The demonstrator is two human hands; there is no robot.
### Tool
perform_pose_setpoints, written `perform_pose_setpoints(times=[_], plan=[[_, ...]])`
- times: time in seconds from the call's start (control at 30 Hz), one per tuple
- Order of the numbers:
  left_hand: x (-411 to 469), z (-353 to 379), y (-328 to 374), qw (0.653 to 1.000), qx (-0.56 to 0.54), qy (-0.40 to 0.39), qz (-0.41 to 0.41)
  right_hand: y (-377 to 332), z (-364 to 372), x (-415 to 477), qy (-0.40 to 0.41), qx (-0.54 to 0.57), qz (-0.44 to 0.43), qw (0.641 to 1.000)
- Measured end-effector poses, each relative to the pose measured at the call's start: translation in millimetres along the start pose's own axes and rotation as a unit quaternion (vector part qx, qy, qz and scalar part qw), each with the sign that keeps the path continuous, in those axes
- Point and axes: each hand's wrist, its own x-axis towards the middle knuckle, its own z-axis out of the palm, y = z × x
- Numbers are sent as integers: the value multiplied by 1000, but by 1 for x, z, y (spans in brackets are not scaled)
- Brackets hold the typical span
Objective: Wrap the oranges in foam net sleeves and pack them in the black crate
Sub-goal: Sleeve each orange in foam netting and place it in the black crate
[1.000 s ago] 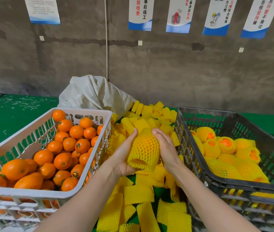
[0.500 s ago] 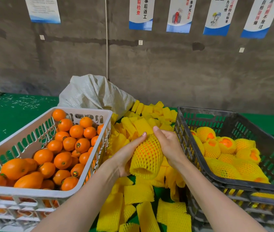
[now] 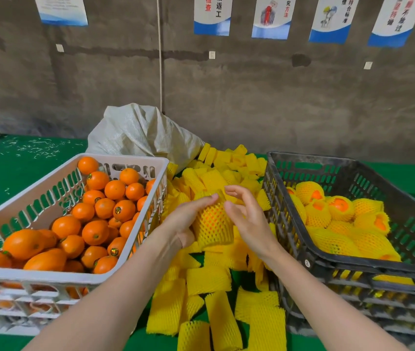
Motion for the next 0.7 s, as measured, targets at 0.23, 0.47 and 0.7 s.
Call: perform_pose_setpoints(times=[0.23,0.47,0.7], plan=[[4,20,-6,999,-24,24,34,-1,-4,-9,-29,-77,-22,996],[11,79,-8,965,181,86,169,5,-39,-8,80,-141,-52,985],[33,162,-28,916,229,30,329,15,-120,4,263,-174,-45,948]])
